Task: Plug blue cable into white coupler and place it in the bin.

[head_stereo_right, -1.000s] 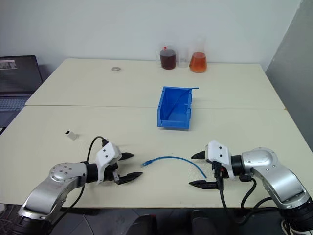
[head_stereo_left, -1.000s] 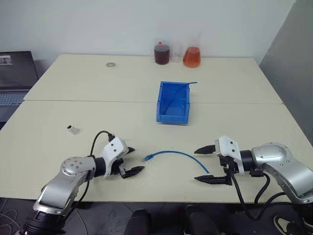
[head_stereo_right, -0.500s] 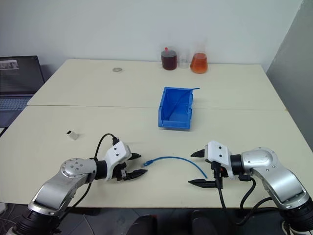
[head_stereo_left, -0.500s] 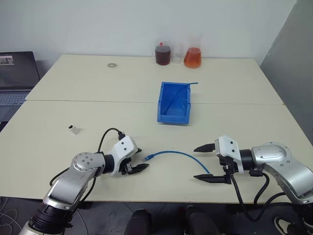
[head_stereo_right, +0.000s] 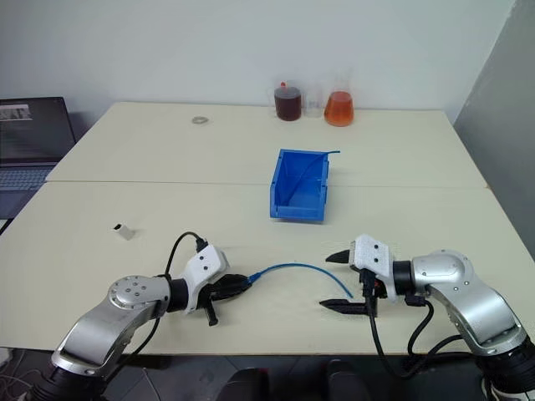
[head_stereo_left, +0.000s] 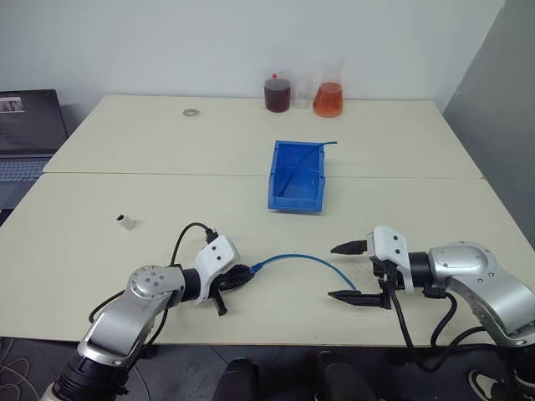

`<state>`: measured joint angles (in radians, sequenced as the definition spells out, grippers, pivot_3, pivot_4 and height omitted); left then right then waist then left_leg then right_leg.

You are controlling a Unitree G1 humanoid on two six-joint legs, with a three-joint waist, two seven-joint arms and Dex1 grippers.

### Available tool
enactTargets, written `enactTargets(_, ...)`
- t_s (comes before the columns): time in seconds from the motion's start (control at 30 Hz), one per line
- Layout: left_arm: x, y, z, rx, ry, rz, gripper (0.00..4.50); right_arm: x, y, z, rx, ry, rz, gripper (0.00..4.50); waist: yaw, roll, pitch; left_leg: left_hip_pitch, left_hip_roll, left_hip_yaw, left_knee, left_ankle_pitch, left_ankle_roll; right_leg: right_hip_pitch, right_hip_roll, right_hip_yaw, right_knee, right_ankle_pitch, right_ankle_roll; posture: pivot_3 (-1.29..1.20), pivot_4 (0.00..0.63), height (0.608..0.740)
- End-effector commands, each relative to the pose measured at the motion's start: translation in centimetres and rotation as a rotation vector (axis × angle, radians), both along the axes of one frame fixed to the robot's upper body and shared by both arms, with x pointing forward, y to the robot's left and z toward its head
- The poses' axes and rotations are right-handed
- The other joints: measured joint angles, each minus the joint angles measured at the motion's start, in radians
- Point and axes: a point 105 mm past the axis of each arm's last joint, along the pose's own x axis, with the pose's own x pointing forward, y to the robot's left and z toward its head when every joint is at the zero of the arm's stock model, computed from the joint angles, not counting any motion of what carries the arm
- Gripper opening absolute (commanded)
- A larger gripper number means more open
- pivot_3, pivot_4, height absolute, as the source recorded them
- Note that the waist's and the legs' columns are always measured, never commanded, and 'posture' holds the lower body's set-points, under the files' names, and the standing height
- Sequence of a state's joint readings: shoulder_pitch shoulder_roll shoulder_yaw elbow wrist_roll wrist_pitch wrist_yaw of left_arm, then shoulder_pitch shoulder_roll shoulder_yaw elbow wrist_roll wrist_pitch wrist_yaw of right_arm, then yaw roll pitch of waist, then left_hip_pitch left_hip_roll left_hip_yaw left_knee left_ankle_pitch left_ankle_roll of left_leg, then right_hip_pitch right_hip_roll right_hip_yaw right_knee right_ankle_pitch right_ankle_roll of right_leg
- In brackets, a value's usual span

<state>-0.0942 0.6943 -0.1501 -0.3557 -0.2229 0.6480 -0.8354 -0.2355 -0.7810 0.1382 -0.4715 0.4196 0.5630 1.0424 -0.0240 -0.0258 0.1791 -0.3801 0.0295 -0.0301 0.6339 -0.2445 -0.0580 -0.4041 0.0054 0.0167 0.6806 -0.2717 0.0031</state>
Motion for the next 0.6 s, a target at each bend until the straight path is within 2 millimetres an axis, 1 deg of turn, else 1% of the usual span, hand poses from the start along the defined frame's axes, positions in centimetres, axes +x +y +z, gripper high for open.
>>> enactTargets(0.03,-0.5,-0.1,-1.2,-0.045,0.086,0.021,0.24,-0.2,0.5,2.2,0.063,-0.011,-0.004,4.5,0.0,0.0,0.0,0.0,0.0,0.0,0.0,0.0,0.0,0.0,0.0,0.0,0.0,0.0,0.0,0.0,0.15,0.74)
enactTargets(0.17,-0.1,-1.5,1.9,-0.193,0.051,-0.046,0.24,-1.0,0.6,2.6,0.085,0.055,0.014,4.5,0.001,-0.001,0.0,-0.001,0.0,-0.001,0.0,0.0,0.0,0.0,0.0,-0.001,0.0,0.0,0.0,0.0,0.15,0.74)
enactTargets(0.33,0.8,-2.6,4.5,-0.278,0.031,-0.101,0.24,-1.8,1.1,2.1,0.102,0.143,0.007,4.5,0.001,-0.003,0.002,-0.003,0.0,-0.002,0.001,0.0,0.0,-0.001,0.0,-0.002,0.0,0.0,0.0,0.0,0.15,0.74)
enactTargets(0.4,1.1,-3.2,5.9,-0.327,0.03,-0.124,0.24,-1.9,1.3,1.5,0.111,0.171,-0.02,4.5,-0.002,-0.003,0.002,-0.003,0.0,-0.002,0.001,0.0,0.0,-0.001,0.001,-0.002,0.0,0.0,0.0,0.0,0.15,0.74)
enactTargets(0.5,1.5,-3.7,7.3,-0.378,0.033,-0.145,0.24,-1.9,1.6,1.1,0.149,0.21,-0.062,4.5,-0.003,-0.003,0.002,-0.003,0.0,-0.002,0.001,0.0,0.0,-0.001,0.001,-0.001,0.0,0.0,0.0,0.0,0.15,0.74)
enactTargets(0.6,1.3,-4.4,8.8,-0.434,0.058,-0.194,0.24,-1.3,2.2,0.8,0.198,0.233,-0.109,4.5,-0.007,-0.004,0.002,-0.003,0.0,-0.002,0.001,0.0,0.0,-0.001,0.001,-0.001,0.0,0.0,0.0,0.0,0.15,0.74)
